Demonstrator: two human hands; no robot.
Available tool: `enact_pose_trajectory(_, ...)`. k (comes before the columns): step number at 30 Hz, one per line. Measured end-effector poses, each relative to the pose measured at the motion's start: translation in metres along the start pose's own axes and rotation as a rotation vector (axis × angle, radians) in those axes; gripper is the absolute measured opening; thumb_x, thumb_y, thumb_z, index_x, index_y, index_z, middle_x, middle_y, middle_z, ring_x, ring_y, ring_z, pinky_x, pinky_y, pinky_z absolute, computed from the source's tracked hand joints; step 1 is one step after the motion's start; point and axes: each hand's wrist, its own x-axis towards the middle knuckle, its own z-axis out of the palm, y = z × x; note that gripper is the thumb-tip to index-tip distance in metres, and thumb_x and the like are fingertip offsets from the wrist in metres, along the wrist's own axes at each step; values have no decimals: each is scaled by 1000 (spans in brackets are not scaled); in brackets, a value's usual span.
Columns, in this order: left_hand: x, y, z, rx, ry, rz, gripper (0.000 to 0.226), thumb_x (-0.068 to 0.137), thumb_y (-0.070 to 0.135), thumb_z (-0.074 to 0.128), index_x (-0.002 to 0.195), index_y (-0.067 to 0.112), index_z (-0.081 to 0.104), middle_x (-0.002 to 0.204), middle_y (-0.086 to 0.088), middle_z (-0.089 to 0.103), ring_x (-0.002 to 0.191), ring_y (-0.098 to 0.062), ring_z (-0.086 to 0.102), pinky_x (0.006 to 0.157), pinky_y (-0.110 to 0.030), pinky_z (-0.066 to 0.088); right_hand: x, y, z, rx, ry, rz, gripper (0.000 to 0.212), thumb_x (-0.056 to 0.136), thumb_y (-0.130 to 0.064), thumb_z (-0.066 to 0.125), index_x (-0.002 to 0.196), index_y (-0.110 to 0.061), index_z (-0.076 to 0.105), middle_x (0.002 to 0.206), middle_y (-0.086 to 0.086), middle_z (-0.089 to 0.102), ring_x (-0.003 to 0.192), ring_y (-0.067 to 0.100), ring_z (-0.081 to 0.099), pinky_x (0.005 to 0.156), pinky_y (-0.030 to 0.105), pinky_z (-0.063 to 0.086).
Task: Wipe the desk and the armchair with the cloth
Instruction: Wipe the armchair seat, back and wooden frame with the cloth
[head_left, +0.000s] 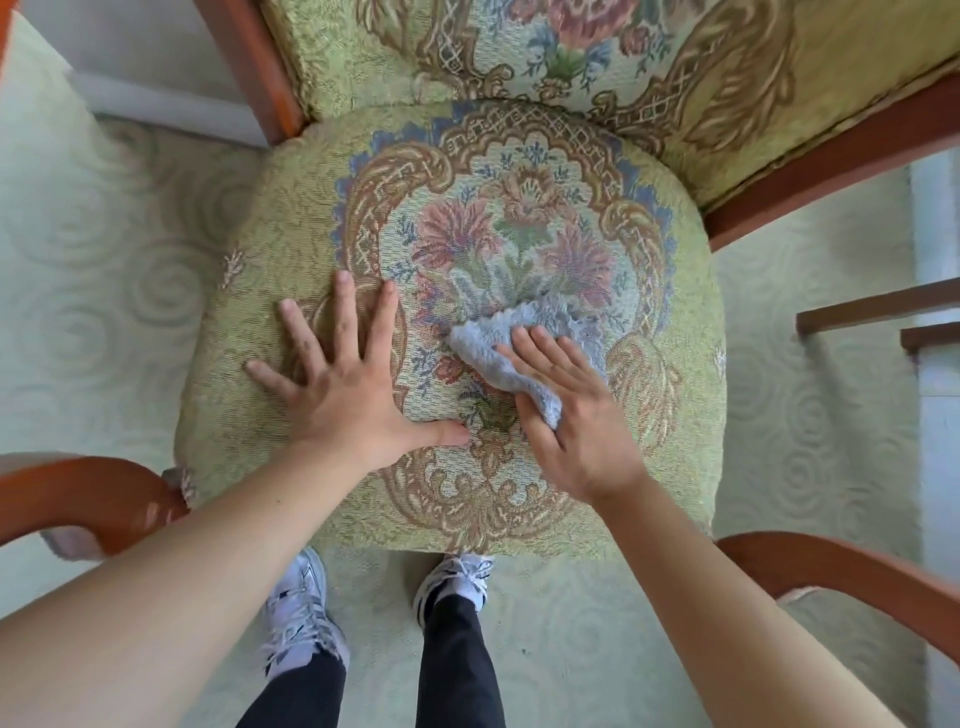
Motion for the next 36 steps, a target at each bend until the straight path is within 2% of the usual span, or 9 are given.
enact_pose_trajectory(4,-3,0,-5,-13,-49,13,156,25,111,37,142,47,-43,147,10,-57,140,-49,-37,99,-87,-2,-23,14,-24,-78,32,57,49,102,-36,34,144,-15,48,145,6,54,141,23,46,118,39,35)
enact_pose_trajectory(6,-4,0,-8,-16,-70,13,157,26,110,41,141,47,-45,146,10,-58,138,-49,-39,100,-87,-3,-29,9,-34,40,215,334,51,98,-43,33,112,-14,72,100,0,78,94,27,72,79,31,60)
enact_pose_trajectory(8,-5,0,-12,-16,-96,16,158,26,108,46,139,46,-47,144,10,-60,136,-47,-42,100,-87,-3,-18,3,-43,313,563,635,41,95,-36,36,72,-19,65,64,-13,67,56,12,63,49,38,48)
enact_pose_trajectory(12,-8,-2,-18,-4,-148,37,164,24,103,56,137,46,-49,142,9,-61,134,-47,-44,100,-86,-3,24,-2,-50,562,918,795,28,96,-22,40,82,-26,64,52,-25,54,53,-16,51,57,4,38)
enact_pose_trajectory(14,-8,-4,-21,7,-175,38,168,23,99,63,136,46,-50,140,9,-63,132,-46,-46,100,-86,-3,42,-16,-35,460,744,745,43,105,-34,34,113,-9,69,61,-23,58,65,-30,52,57,-5,39)
enact_pose_trajectory(16,-8,-3,-23,13,-196,26,172,22,95,69,133,46,-52,138,9,-64,130,-44,-48,100,-86,-3,57,-28,-10,286,470,711,61,105,-48,20,146,-12,46,125,2,67,124,-11,52,105,17,46)
enact_pose_trajectory(18,-8,-2,-24,21,-206,13,173,21,94,70,133,45,-53,138,8,-65,132,-45,-48,101,-87,-2,63,-36,14,75,307,577,60,104,-44,14,156,-16,23,164,7,25,153,16,15,126,34,10)
enact_pose_trajectory(30,-13,1,-26,39,-202,-10,171,26,92,73,135,46,-51,139,10,-64,136,-43,-46,104,-84,-1,-5,-2,21,-274,-142,-250,63,100,-43,31,158,-17,25,165,7,20,155,23,9,127,41,5)
enact_pose_trajectory(36,-13,1,-26,50,-207,1,168,27,96,69,134,47,-52,138,9,-65,128,-41,-50,102,-85,-2,-47,41,-5,-305,-21,-165,52,107,-37,28,152,-12,36,160,10,31,153,23,19,122,50,26)
